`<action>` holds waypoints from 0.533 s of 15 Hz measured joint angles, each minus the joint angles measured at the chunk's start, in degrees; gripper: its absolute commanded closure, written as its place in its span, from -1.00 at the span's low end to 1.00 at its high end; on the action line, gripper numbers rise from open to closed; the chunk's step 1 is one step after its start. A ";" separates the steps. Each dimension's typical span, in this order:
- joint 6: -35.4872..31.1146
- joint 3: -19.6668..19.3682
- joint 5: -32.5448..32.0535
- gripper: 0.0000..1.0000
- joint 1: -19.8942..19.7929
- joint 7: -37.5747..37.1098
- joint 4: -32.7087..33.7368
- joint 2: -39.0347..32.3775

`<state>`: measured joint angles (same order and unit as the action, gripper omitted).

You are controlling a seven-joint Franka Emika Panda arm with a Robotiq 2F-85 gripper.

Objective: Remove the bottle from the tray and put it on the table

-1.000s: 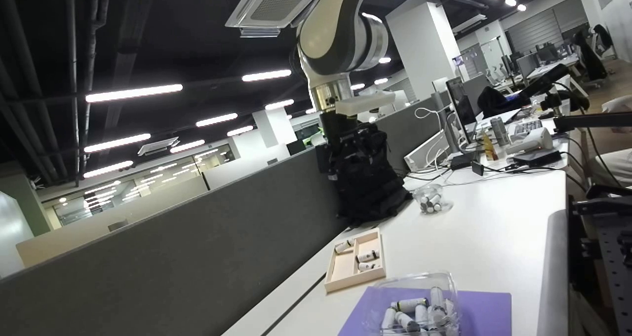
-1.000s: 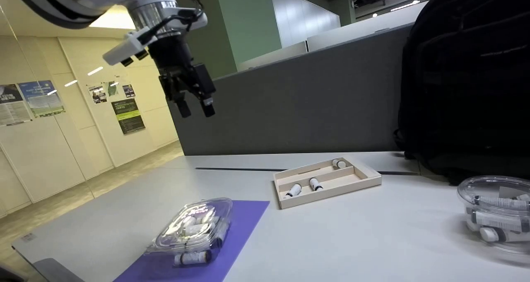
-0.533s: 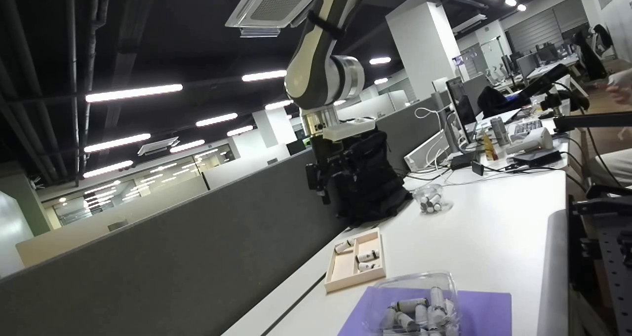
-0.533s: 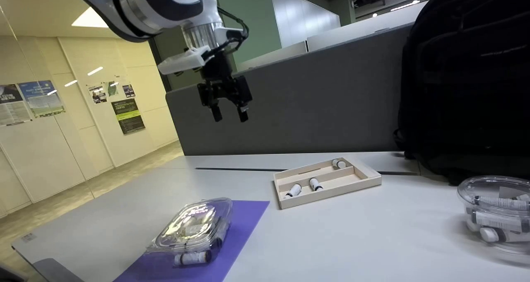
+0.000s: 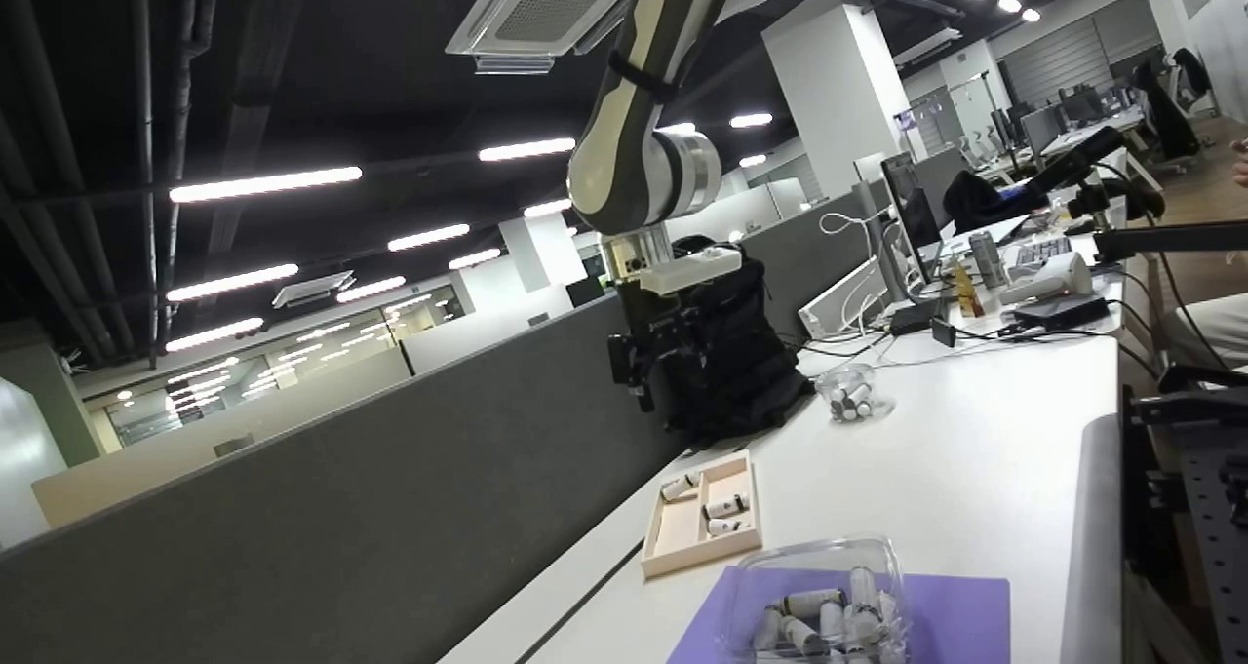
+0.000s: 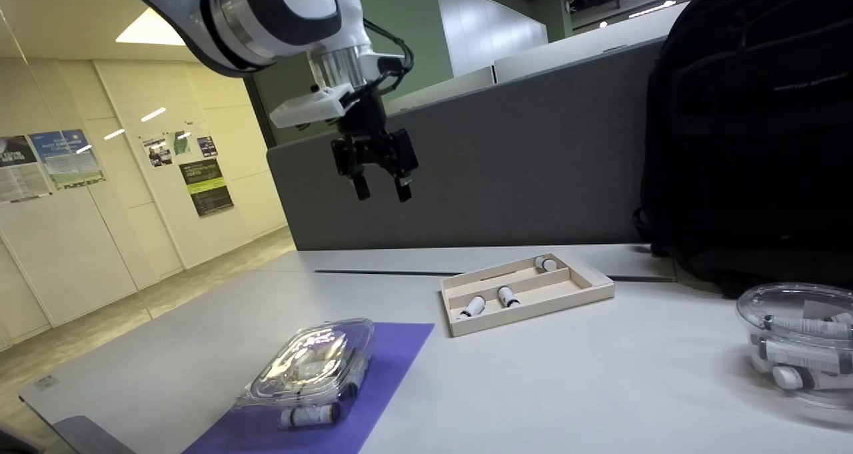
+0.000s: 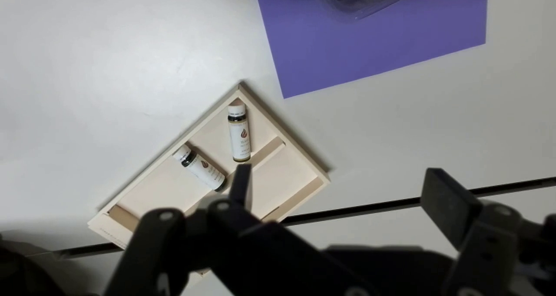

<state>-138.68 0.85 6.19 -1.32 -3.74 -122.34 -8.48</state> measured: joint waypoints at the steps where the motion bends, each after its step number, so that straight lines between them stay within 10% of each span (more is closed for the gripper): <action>1: -1.00 -0.32 0.61 -1.00 -0.26 0.37 0.31 -1.14; 8: -6.73 -1.78 -0.89 -1.00 -0.95 1.32 9.32 -15.13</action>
<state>-145.41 -0.93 5.29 -2.27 -2.43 -113.02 -23.61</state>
